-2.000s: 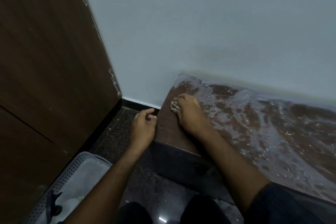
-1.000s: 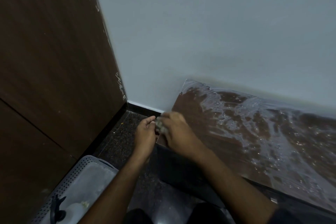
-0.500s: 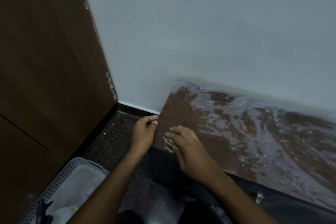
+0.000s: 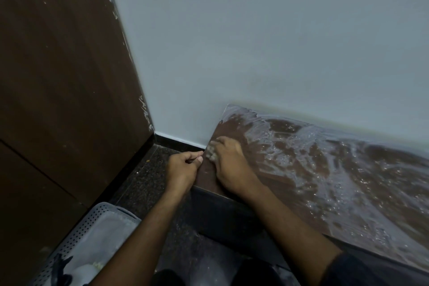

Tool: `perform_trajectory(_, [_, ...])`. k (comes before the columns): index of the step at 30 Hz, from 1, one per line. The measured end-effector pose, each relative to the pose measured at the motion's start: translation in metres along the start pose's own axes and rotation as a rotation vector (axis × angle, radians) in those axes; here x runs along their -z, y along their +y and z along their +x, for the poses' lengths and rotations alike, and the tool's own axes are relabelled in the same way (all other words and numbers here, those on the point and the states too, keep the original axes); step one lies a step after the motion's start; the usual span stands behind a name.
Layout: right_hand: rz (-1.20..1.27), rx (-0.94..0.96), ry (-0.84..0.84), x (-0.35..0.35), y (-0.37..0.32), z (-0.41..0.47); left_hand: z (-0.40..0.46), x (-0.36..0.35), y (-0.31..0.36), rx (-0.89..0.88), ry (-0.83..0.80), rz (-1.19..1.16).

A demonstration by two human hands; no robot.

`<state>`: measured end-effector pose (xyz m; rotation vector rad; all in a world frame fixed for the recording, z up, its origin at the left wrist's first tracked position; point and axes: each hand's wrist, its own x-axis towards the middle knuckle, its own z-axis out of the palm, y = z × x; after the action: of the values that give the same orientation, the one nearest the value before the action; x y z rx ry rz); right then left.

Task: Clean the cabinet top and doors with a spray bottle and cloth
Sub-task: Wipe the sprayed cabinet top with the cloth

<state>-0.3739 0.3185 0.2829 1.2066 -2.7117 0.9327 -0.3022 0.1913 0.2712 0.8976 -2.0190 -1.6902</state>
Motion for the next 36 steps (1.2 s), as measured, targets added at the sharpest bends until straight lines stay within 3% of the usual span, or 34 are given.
perform_trajectory(4, [-0.007,0.185,-0.116,0.003,0.000,-0.022,0.001,0.001,-0.003,0.043,-0.005,-0.061])
perform_trajectory(10, [-0.032,-0.032,-0.032,0.000,0.008,0.034,-0.004,0.015,-0.006,0.147,-0.013,-0.195])
perform_trajectory(14, [0.046,0.051,-0.075,-0.012,-0.023,0.012,-0.009,0.020,0.001,0.137,0.030,-0.238])
perform_trajectory(19, [0.015,0.164,-0.108,-0.014,-0.042,-0.049,-0.017,0.014,0.006,-0.085,0.224,-0.043])
perform_trajectory(26, [-0.061,-0.088,0.004,0.044,0.021,-0.121,-0.015,0.001,0.006,-0.531,0.039,0.389])
perform_trajectory(30, [-0.104,-0.120,-0.010,0.055,0.033,-0.140,-0.011,-0.017,0.012,-0.589,-0.035,0.441])
perform_trajectory(36, [-0.130,-0.162,0.055,0.043,0.041,-0.061,-0.016,-0.030,0.018,-0.625,-0.140,0.480])
